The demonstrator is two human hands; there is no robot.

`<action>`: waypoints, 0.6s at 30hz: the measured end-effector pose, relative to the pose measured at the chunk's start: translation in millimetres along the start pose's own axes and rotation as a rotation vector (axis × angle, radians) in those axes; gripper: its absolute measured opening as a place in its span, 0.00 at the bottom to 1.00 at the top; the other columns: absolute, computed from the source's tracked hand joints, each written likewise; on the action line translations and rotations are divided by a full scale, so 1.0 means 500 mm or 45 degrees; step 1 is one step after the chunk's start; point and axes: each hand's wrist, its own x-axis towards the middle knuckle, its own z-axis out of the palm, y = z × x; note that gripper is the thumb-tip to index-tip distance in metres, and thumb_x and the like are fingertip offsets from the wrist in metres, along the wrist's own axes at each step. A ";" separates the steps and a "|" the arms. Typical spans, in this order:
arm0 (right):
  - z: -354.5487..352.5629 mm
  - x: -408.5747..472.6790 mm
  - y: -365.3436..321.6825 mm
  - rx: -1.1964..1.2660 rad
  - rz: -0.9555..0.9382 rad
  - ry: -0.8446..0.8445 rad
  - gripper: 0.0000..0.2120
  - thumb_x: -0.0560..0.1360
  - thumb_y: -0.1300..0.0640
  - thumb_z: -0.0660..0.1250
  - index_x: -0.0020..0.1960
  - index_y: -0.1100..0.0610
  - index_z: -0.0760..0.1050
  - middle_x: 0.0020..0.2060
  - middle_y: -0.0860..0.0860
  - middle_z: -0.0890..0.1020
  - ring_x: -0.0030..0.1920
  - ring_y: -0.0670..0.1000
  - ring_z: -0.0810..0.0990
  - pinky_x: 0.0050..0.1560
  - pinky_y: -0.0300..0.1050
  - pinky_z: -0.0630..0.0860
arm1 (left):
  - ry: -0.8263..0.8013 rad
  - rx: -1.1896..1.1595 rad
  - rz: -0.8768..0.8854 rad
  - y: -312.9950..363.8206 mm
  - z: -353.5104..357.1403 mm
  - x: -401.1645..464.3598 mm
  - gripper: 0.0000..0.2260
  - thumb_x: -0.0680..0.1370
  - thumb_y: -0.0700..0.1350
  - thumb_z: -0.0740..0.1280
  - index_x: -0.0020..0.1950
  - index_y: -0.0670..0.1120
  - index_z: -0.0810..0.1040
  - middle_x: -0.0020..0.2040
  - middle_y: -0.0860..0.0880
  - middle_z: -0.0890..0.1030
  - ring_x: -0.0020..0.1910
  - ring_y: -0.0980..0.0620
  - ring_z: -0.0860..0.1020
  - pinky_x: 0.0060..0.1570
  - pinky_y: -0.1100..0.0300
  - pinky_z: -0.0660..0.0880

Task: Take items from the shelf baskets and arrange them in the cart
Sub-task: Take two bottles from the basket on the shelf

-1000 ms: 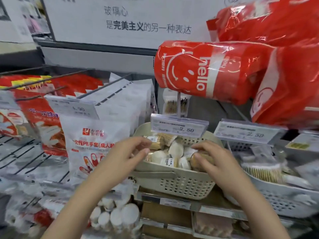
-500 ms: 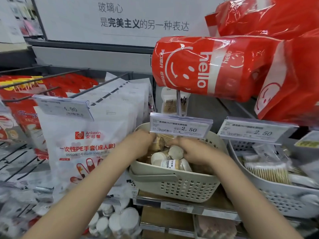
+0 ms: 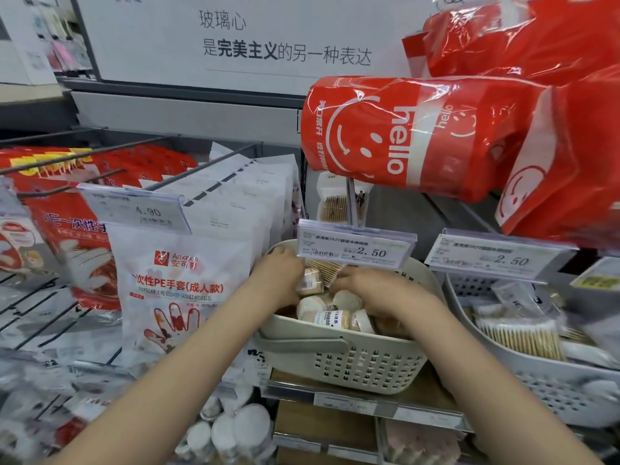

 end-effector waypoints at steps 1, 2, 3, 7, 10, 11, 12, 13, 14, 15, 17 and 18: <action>0.003 0.000 0.004 -0.026 -0.025 -0.001 0.21 0.75 0.59 0.64 0.65 0.43 0.72 0.67 0.47 0.72 0.64 0.56 0.72 0.63 0.52 0.71 | 0.006 -0.079 0.003 0.001 -0.003 -0.003 0.19 0.74 0.50 0.69 0.63 0.48 0.74 0.61 0.47 0.77 0.60 0.47 0.74 0.57 0.55 0.75; 0.007 -0.002 0.008 -0.022 -0.068 -0.011 0.19 0.76 0.58 0.63 0.65 0.46 0.73 0.66 0.48 0.73 0.65 0.56 0.72 0.63 0.51 0.71 | 0.010 -0.165 -0.001 0.003 -0.006 -0.006 0.19 0.74 0.49 0.69 0.63 0.48 0.74 0.61 0.48 0.78 0.59 0.48 0.76 0.57 0.54 0.75; 0.011 -0.002 0.010 -0.064 -0.115 0.010 0.19 0.76 0.57 0.62 0.65 0.47 0.74 0.66 0.50 0.74 0.65 0.56 0.72 0.63 0.50 0.72 | 0.021 -0.259 -0.011 0.003 -0.009 -0.011 0.20 0.73 0.47 0.70 0.64 0.49 0.74 0.60 0.48 0.79 0.58 0.49 0.76 0.56 0.53 0.76; 0.013 -0.014 0.014 0.207 0.058 0.185 0.23 0.73 0.56 0.68 0.65 0.42 0.69 0.66 0.48 0.73 0.63 0.55 0.73 0.58 0.48 0.72 | 0.206 -0.741 -0.081 0.006 -0.024 -0.039 0.26 0.68 0.42 0.74 0.65 0.50 0.73 0.60 0.50 0.78 0.59 0.50 0.75 0.57 0.54 0.75; 0.014 -0.038 0.025 0.589 0.016 0.349 0.28 0.71 0.58 0.72 0.67 0.41 0.68 0.63 0.43 0.74 0.63 0.50 0.73 0.54 0.38 0.70 | 0.376 -1.003 -0.140 0.017 -0.034 -0.058 0.24 0.67 0.44 0.76 0.62 0.48 0.75 0.57 0.48 0.79 0.59 0.49 0.75 0.58 0.49 0.73; 0.015 -0.048 0.026 0.674 -0.017 0.402 0.26 0.71 0.59 0.71 0.64 0.40 0.69 0.59 0.40 0.74 0.62 0.47 0.73 0.51 0.33 0.68 | 0.426 -1.059 -0.141 0.023 -0.036 -0.064 0.23 0.67 0.45 0.76 0.61 0.47 0.76 0.56 0.48 0.79 0.59 0.49 0.75 0.58 0.48 0.73; 0.017 -0.058 0.026 0.758 -0.039 0.443 0.24 0.72 0.59 0.71 0.60 0.38 0.69 0.57 0.37 0.73 0.60 0.44 0.73 0.49 0.28 0.66 | 0.465 -1.120 -0.139 0.030 -0.038 -0.071 0.22 0.68 0.45 0.76 0.60 0.47 0.77 0.56 0.49 0.80 0.59 0.49 0.75 0.58 0.48 0.73; 0.014 -0.070 0.023 0.804 -0.059 0.486 0.23 0.73 0.59 0.70 0.58 0.36 0.67 0.56 0.35 0.72 0.59 0.41 0.72 0.49 0.26 0.65 | 0.494 -1.188 -0.141 0.039 -0.039 -0.079 0.21 0.68 0.45 0.76 0.59 0.47 0.77 0.56 0.50 0.80 0.59 0.50 0.75 0.58 0.48 0.73; 0.011 -0.082 0.019 0.821 -0.072 0.528 0.23 0.74 0.58 0.70 0.58 0.35 0.66 0.56 0.34 0.71 0.59 0.38 0.70 0.50 0.25 0.64 | 0.530 -1.262 -0.149 0.048 -0.042 -0.088 0.21 0.68 0.45 0.77 0.59 0.48 0.77 0.55 0.51 0.80 0.58 0.51 0.76 0.57 0.48 0.74; 0.009 -0.095 0.016 0.806 -0.078 0.569 0.24 0.74 0.58 0.70 0.60 0.35 0.65 0.57 0.33 0.71 0.59 0.36 0.69 0.51 0.23 0.63 | 0.579 -1.332 -0.159 0.058 -0.044 -0.097 0.21 0.67 0.44 0.77 0.58 0.49 0.77 0.55 0.51 0.80 0.57 0.54 0.77 0.56 0.50 0.75; 0.012 -0.124 0.009 0.789 -0.063 0.651 0.26 0.75 0.58 0.70 0.66 0.40 0.64 0.61 0.35 0.70 0.59 0.37 0.69 0.52 0.21 0.62 | 0.709 -1.405 -0.167 0.078 -0.044 -0.118 0.21 0.66 0.43 0.77 0.54 0.56 0.76 0.53 0.56 0.80 0.53 0.61 0.76 0.53 0.61 0.74; 0.017 -0.139 0.005 0.794 -0.061 0.696 0.28 0.74 0.58 0.70 0.69 0.42 0.64 0.62 0.37 0.70 0.60 0.38 0.70 0.55 0.22 0.63 | 0.767 -1.408 -0.181 0.089 -0.043 -0.131 0.21 0.66 0.42 0.77 0.52 0.60 0.74 0.52 0.58 0.78 0.52 0.64 0.75 0.50 0.67 0.72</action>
